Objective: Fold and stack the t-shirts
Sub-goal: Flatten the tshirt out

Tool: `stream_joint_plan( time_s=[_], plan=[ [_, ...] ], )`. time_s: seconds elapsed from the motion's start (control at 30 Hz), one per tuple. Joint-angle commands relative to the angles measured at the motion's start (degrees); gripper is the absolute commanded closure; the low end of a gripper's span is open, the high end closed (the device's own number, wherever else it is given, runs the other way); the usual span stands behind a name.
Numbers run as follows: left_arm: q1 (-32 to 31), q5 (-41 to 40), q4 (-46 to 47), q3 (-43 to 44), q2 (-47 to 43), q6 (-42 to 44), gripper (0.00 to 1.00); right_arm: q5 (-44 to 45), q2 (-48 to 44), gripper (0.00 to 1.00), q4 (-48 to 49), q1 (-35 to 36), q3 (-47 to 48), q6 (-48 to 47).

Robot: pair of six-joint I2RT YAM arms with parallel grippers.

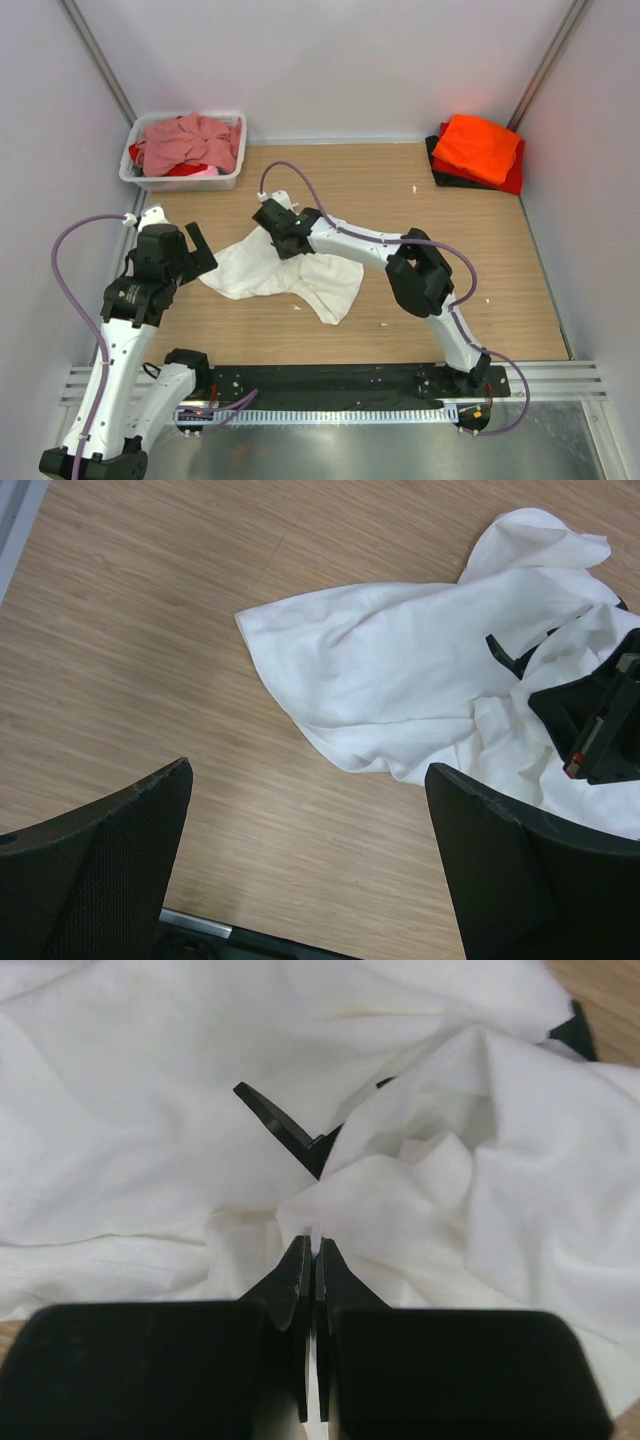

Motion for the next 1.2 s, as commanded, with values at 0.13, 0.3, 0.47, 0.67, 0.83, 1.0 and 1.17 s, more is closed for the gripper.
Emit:
stream_joint_plan(
  time_s=[0.13, 0.3, 0.47, 0.67, 0.83, 1.0, 1.17],
  plan=[
    [0.27, -0.23, 2.32, -0.27, 0.15, 0.24, 0.00, 14.61, -24.29, 0.99, -5.21, -2.37, -1.18, -4.25],
    [0.18, 1.26, 2.32, -0.01, -0.03, 0.07, 0.00, 25.42, -47.13, 0.99, -7.06, -7.64, -17.22, -3.73],
    [0.18, 4.16, 1.27, 1.40, 2.25, -0.81, 0.02, 31.50, -70.09, 0.99, -8.29, -16.17, -30.97, 0.66],
    [-3.41, 11.37, 4.69, -0.45, 6.56, -5.73, 0.10, 39.06, -77.41, 0.99, -11.98, -17.49, -42.14, 9.35],
    [-19.13, 5.49, 10.49, -0.36, 14.11, -7.67, 0.10, 32.48, -78.03, 0.99, -9.35, -17.58, -50.22, 13.75],
    [-23.11, 4.08, 13.13, -0.62, 24.04, -11.96, 0.14, 29.57, -78.11, 0.99, -8.64, -17.67, -53.04, 15.08],
    [-25.74, 3.03, 15.06, -3.52, 27.57, -14.87, 0.18, 29.31, -79.25, 0.99, -9.61, -17.76, -54.36, 14.99]
  ],
)
